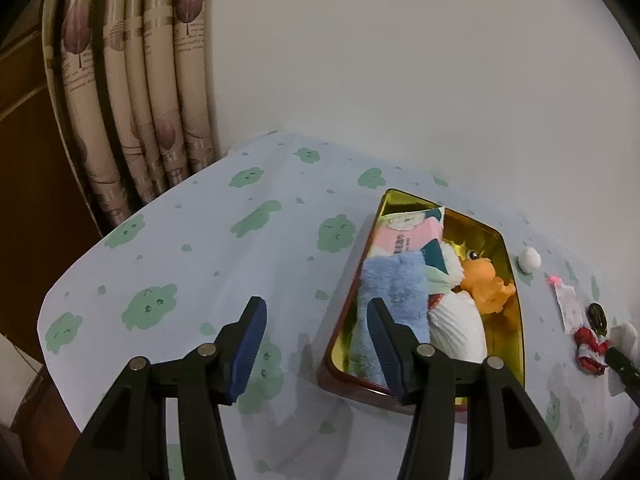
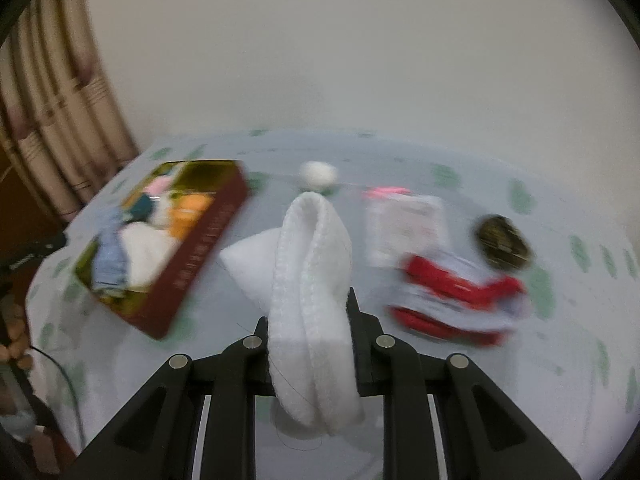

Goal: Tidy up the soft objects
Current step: 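Carry the white sock with the right gripper over the tin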

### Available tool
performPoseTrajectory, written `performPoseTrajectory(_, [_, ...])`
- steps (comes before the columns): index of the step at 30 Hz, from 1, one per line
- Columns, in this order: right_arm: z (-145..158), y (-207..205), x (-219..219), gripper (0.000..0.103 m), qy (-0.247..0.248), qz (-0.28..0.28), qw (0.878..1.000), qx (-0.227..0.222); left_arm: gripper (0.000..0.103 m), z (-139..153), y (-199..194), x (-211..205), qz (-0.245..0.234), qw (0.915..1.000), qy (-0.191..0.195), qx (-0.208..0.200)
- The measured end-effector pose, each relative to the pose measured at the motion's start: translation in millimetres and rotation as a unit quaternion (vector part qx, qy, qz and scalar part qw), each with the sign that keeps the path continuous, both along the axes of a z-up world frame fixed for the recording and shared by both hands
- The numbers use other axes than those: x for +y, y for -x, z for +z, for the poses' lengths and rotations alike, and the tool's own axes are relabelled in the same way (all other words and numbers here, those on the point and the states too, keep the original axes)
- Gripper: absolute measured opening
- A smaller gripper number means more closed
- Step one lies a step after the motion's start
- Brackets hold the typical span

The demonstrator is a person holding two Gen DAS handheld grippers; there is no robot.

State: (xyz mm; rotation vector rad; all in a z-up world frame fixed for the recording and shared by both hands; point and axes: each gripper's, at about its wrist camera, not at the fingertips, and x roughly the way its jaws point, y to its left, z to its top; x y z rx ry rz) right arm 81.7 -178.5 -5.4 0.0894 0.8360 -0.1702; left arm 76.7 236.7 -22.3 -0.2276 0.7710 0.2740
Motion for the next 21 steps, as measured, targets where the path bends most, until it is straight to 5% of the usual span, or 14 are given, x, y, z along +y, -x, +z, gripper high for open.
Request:
performPoseTrajectory(10, [-2,-77,93,0.019,-0.001,0.100,0.995,0.009,0.054,-1,-2,-4,-0.003,0.9998,-0.019,0.006])
performPoseTrajectory(21, [-20,-129,129,0.022,0.005,0.124,0.992,0.037,0.054,-4,-3,13,0.021,0.9997,0.006,0.006])
